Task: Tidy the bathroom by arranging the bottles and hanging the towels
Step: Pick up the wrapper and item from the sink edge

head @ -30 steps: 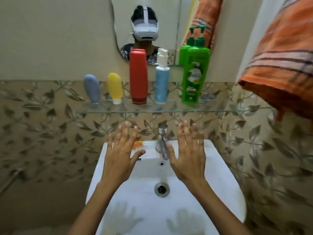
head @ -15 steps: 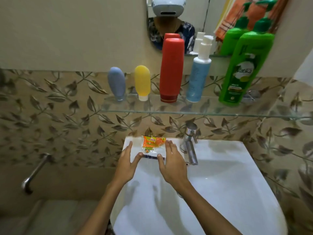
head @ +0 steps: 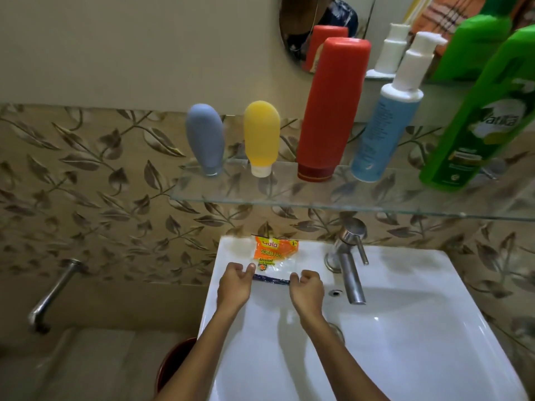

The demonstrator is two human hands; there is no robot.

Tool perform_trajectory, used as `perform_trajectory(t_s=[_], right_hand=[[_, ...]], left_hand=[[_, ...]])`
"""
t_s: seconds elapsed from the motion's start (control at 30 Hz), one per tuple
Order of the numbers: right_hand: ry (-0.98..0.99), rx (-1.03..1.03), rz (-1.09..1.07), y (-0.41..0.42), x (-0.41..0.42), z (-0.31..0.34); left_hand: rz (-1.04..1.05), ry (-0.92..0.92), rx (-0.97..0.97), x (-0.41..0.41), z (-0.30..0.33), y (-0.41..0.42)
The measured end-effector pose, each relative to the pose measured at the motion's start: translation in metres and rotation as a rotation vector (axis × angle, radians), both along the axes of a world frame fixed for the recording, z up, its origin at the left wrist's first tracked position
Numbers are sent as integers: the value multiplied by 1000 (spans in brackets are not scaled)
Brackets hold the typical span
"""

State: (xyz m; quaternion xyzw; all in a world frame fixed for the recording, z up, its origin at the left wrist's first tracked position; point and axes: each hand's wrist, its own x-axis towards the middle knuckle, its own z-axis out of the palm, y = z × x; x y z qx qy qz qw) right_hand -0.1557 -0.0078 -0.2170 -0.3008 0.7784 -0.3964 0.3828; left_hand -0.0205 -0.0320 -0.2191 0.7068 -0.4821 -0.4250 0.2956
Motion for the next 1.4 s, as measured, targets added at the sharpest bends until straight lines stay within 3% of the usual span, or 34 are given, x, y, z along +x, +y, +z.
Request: perform_trajectory(t_s=[0.43, 0.87, 1.23, 1.4], right_hand=[[-323, -79, -101, 26, -11, -1], [-416, -213, 121, 104, -2, 51], [-477, -254, 314, 163, 51, 55], [-465, -228, 389, 176, 83, 49]], left_hand=[[69, 253, 3, -8, 5, 26], [128, 362, -161, 12, 54, 126], [328, 465, -250, 61, 48, 208], [427, 396, -246, 87, 48, 234]])
